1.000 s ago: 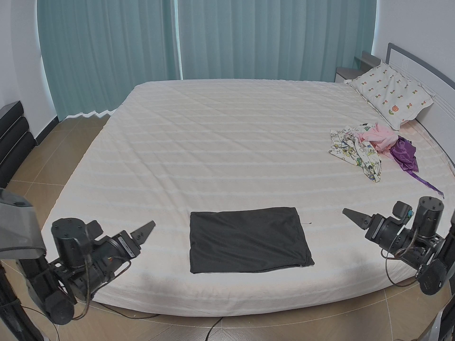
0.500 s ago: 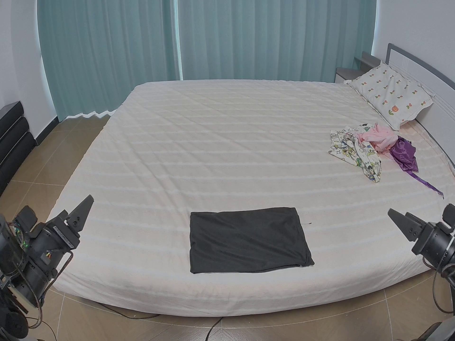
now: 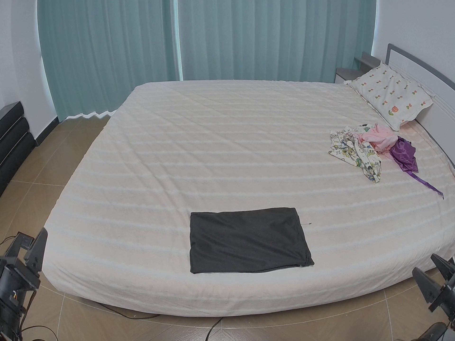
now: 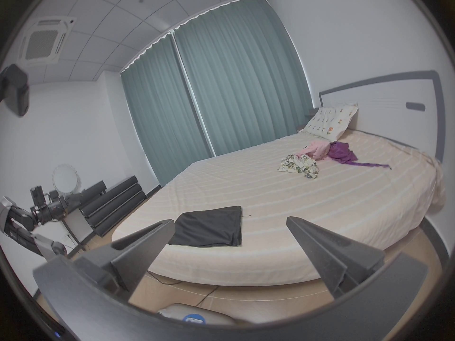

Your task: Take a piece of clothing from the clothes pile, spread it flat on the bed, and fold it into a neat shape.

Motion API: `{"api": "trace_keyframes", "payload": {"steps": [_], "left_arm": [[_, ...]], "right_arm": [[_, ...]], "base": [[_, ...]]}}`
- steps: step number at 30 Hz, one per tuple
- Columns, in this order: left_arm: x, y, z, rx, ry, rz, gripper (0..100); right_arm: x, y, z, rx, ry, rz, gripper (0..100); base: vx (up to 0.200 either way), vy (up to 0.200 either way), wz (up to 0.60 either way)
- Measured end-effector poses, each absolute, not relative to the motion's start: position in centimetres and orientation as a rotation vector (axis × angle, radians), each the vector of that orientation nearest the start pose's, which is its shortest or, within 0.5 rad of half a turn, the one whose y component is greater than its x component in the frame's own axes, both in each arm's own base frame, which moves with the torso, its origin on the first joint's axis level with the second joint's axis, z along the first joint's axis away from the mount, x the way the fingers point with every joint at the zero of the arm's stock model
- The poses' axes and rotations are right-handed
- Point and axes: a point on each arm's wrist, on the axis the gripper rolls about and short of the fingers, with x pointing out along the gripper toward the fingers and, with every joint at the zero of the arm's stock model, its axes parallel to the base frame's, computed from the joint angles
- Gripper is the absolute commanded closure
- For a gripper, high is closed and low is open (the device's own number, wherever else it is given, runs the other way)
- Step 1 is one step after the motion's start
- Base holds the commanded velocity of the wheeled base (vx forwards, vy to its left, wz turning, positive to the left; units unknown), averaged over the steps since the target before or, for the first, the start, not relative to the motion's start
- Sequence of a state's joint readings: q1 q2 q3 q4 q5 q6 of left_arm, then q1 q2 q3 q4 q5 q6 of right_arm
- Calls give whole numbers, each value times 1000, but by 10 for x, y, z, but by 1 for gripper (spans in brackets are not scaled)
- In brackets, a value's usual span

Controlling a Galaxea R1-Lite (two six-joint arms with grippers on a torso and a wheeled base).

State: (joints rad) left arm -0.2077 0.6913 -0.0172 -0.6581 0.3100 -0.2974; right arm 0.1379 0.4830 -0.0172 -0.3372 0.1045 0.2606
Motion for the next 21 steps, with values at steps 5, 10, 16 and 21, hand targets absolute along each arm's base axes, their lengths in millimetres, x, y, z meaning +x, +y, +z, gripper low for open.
{"api": "trace_keyframes", "payload": {"steps": [5, 10, 16, 21], "left_arm": [[22, 3, 129, -195, -45, 143, 0], [-2, 9, 116, -99, -97, 200, 0], [-15, 11, 112, -64, -170, 262, 0], [-20, 12, 116, 2, -232, 324, 0]], "right_arm": [[3, 3, 103, 176, 102, 205, 0], [-13, 2, 92, 14, 19, 164, 0], [-21, 3, 87, -23, -23, 131, 0], [-23, 3, 85, -18, -32, 134, 0]], "base": [[0, 0, 0], [0, 0, 0], [0, 0, 0], [0, 0, 0]]}}
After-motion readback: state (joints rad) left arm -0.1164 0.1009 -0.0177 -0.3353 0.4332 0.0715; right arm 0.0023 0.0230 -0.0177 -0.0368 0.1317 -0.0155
